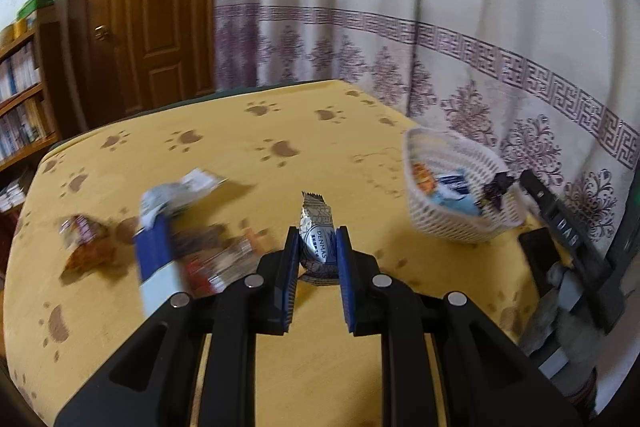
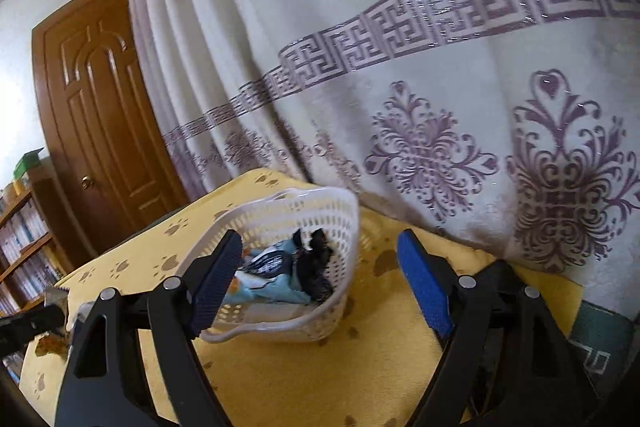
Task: Organize snacks
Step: 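Carry the silver candy to the white basket and open the left gripper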
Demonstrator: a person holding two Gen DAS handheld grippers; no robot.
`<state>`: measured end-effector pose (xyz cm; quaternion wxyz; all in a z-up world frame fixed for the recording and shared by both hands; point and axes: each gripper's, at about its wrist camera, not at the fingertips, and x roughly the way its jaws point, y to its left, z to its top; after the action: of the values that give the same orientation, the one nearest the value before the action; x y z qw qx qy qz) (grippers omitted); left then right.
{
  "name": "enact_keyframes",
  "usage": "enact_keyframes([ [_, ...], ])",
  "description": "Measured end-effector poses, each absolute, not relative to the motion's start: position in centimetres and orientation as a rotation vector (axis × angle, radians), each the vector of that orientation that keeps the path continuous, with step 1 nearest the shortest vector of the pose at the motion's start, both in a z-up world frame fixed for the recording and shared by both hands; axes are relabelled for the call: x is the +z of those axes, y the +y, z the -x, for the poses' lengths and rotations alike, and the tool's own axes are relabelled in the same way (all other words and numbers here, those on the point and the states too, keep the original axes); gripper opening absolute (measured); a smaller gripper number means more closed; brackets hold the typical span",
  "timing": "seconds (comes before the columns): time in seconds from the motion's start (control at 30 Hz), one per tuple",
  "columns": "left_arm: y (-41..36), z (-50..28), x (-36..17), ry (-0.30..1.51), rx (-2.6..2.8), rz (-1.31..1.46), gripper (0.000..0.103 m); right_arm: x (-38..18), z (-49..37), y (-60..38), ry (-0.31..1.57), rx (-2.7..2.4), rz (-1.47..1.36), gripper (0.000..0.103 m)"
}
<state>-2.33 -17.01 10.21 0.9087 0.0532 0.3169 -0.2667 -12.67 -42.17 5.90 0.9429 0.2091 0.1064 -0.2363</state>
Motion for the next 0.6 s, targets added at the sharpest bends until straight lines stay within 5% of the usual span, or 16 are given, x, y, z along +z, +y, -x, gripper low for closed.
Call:
enact_keyframes([
  [0.6, -30.9, 0.0, 10.1, 0.680, -0.802, -0.159, 0.019, 5.5, 13.8, -43.4, 0.195, -0.531, -0.473, 0.082],
])
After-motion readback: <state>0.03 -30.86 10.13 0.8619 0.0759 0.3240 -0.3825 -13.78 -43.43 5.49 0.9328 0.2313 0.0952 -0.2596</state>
